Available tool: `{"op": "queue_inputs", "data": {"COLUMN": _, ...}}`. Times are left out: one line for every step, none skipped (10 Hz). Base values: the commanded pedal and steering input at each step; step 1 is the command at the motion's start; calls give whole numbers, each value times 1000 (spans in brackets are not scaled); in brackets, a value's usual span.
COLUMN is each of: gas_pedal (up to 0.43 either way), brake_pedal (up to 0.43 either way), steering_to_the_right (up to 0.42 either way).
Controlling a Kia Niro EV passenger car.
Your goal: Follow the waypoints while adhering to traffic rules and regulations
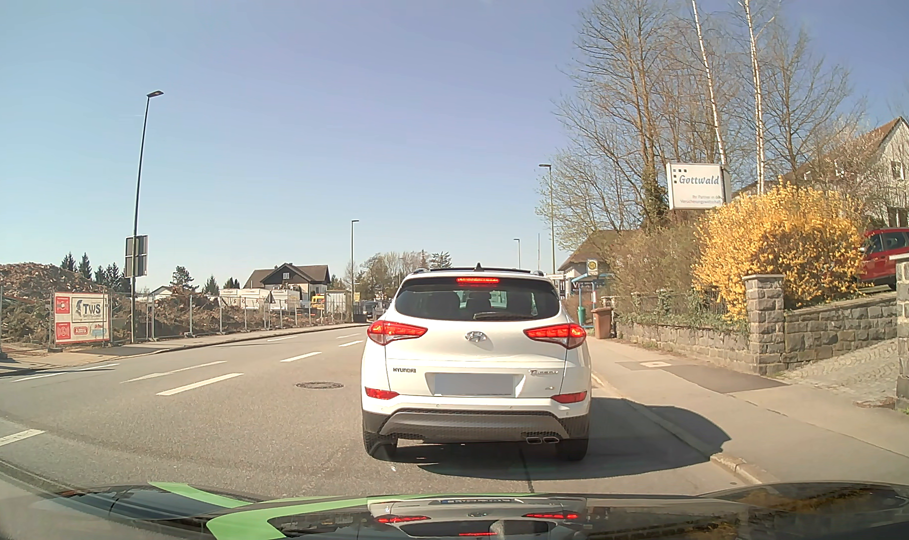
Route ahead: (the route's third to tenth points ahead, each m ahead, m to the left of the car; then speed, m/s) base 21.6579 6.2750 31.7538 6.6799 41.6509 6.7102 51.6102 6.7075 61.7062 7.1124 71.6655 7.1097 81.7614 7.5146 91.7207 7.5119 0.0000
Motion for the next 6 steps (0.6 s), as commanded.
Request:
{"op": "queue_inputs", "data": {"gas_pedal": 0, "brake_pedal": 317, "steering_to_the_right": -9}}
{"op": "queue_inputs", "data": {"gas_pedal": 0, "brake_pedal": 317, "steering_to_the_right": -9}}
{"op": "queue_inputs", "data": {"gas_pedal": 0, "brake_pedal": 317, "steering_to_the_right": -9}}
{"op": "queue_inputs", "data": {"gas_pedal": 0, "brake_pedal": 317, "steering_to_the_right": -9}}
{"op": "queue_inputs", "data": {"gas_pedal": 0, "brake_pedal": 317, "steering_to_the_right": -9}}
{"op": "queue_inputs", "data": {"gas_pedal": 0, "brake_pedal": 317, "steering_to_the_right": -9}}
